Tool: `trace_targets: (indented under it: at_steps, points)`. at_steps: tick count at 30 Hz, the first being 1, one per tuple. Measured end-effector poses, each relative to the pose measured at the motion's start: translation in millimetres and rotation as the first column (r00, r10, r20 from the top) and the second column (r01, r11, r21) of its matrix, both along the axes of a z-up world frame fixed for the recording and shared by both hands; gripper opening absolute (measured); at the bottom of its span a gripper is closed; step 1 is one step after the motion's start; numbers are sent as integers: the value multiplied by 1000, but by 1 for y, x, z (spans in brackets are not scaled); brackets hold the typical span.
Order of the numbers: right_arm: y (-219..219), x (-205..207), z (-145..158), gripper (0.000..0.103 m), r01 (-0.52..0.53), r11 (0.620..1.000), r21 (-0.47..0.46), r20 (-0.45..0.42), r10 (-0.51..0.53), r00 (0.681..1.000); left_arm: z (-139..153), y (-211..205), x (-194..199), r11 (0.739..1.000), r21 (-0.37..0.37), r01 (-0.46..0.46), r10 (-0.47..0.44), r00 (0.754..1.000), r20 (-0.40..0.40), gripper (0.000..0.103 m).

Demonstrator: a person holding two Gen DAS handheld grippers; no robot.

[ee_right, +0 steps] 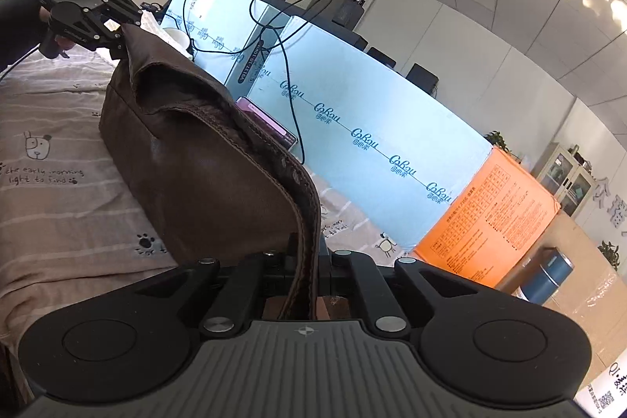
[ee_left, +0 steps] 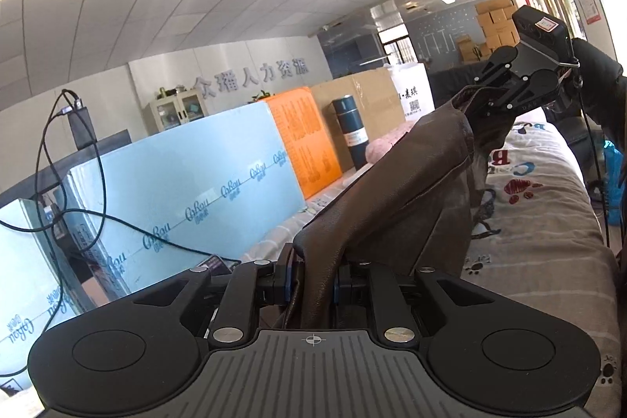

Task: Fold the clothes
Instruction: 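Lift the jacket side with both grippers and fold it over the middle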

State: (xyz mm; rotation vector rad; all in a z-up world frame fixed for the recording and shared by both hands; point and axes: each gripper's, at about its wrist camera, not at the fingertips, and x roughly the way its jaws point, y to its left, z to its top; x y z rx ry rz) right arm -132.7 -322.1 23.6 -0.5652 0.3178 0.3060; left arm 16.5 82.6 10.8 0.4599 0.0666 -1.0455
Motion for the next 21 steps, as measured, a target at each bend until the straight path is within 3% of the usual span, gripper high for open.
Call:
trace_targets:
  at_steps: [6,14,16,19,20,21]
  points:
    - [-22,73,-4,4,-21,999,39,-111,25,993,-17,-14,79,1000,13,9,-6,982,-187,16]
    - [-54,130,-40,4,42,985,168,-243,0,970,-59,-25,162,1000,-19,14,-21,894,-447,20]
    - [-61,137,-50,4,62,979,193,-272,-7,962,-67,-21,171,998,-65,-1,-31,872,-489,29]
    - [-71,142,-59,5,90,970,228,-300,-18,954,-76,-11,186,990,-141,-29,-57,821,-568,62]
    - [-74,144,-61,5,98,965,245,-305,-19,952,-78,-9,191,985,-166,-34,-72,802,-593,70]
    - [-78,144,-63,5,107,958,266,-308,-20,951,-79,-6,192,982,-184,-38,-84,789,-609,72]
